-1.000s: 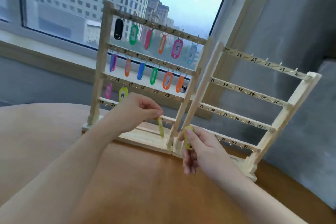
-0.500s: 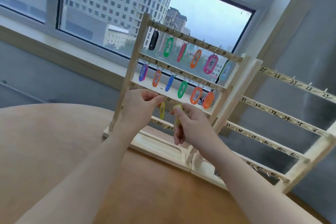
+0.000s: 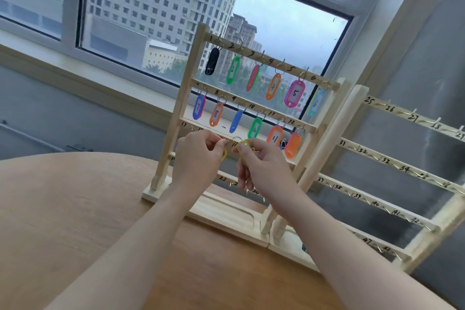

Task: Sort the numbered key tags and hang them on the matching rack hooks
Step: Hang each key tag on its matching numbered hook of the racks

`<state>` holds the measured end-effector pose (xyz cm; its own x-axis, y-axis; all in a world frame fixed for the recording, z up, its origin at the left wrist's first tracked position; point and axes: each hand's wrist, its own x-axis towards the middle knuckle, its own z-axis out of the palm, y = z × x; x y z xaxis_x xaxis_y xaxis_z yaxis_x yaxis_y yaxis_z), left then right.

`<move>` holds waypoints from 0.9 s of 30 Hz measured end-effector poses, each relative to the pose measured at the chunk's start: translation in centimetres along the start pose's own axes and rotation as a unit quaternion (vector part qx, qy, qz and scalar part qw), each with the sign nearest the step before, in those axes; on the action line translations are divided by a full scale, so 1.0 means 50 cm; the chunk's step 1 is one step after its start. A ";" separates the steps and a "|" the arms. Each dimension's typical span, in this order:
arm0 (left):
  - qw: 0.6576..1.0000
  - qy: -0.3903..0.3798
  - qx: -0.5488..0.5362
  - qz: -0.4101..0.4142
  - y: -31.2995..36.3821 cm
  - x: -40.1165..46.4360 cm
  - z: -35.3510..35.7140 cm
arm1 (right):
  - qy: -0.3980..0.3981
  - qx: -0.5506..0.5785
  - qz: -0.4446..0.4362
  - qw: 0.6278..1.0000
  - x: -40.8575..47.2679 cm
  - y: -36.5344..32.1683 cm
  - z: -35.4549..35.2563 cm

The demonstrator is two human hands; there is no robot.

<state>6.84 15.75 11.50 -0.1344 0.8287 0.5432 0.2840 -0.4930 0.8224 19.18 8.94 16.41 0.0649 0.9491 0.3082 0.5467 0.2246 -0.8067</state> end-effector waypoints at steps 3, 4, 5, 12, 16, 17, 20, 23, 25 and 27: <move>0.999 -0.027 0.028 -0.002 0.002 0.010 -0.015 | 0.009 0.015 0.006 1.000 0.003 -0.006 0.014; 0.999 -0.037 0.032 -0.003 0.001 0.013 -0.020 | 0.014 0.017 0.008 1.000 0.004 -0.009 0.020; 0.998 -0.048 0.034 -0.004 0.001 0.015 -0.026 | 0.020 0.014 0.009 1.000 0.006 -0.011 0.026; 0.994 -0.107 0.016 -0.008 -0.004 0.033 -0.055 | 0.060 -0.016 0.034 0.997 0.032 -0.017 0.060; 0.994 -0.108 0.005 -0.006 -0.005 0.040 -0.063 | 0.070 -0.051 0.052 0.995 0.035 -0.013 0.076; 0.994 -0.110 0.004 -0.004 -0.004 0.041 -0.064 | 0.072 -0.057 0.055 0.994 0.035 -0.013 0.078; 0.993 -0.119 0.013 0.005 -0.001 0.039 -0.064 | 0.078 -0.055 0.074 0.993 0.036 -0.017 0.080; 0.991 -0.131 0.027 0.014 -0.001 0.039 -0.062 | 0.084 -0.064 0.082 0.991 0.036 -0.019 0.083; 0.990 -0.138 0.032 0.017 -0.001 0.038 -0.060 | 0.086 -0.058 0.092 0.990 0.036 -0.019 0.083; 0.990 -0.139 0.030 0.016 -0.001 0.038 -0.061 | 0.085 -0.052 0.099 0.990 0.036 -0.019 0.082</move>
<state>3.66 16.53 13.03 0.1399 0.8581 0.4940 0.3418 -0.5101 0.7893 15.36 11.35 15.70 0.3135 0.9197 0.2365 0.5922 0.0053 -0.8058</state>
